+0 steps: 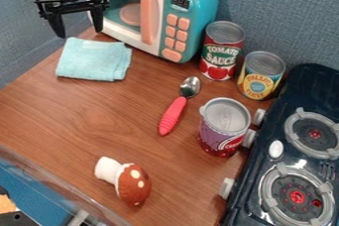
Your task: Moved the plastic shaped ice cream at the top of towel
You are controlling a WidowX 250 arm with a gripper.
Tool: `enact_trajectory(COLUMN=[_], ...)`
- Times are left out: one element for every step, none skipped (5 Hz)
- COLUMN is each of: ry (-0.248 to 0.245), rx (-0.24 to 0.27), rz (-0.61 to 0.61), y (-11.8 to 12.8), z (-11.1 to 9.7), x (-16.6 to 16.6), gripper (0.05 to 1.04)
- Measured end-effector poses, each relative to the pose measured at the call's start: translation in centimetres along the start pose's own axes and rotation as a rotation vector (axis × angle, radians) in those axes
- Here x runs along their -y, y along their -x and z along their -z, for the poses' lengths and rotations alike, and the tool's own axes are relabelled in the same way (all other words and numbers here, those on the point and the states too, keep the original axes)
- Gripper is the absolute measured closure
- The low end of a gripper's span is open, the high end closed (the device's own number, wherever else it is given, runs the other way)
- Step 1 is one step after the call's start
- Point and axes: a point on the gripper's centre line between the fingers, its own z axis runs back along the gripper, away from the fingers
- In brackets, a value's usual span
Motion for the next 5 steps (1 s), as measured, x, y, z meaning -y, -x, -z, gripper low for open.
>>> enact_trajectory(ry=[-0.008,-0.011,0.019,0.036,0.042], rx=[-0.039,-0.079,-0.049,-0.046,-0.061], rz=[-0.015,-0.036,-0.038,0.13,0.361], y=[0.8,3.6,6.3,10.7,16.0], z=[1.3,1.9,-0.3,-1.6,-2.7], x=[-0.3,0.4,2.1,3.1,4.2], gripper=[0.085,0.085,0.085,0.085,0.085])
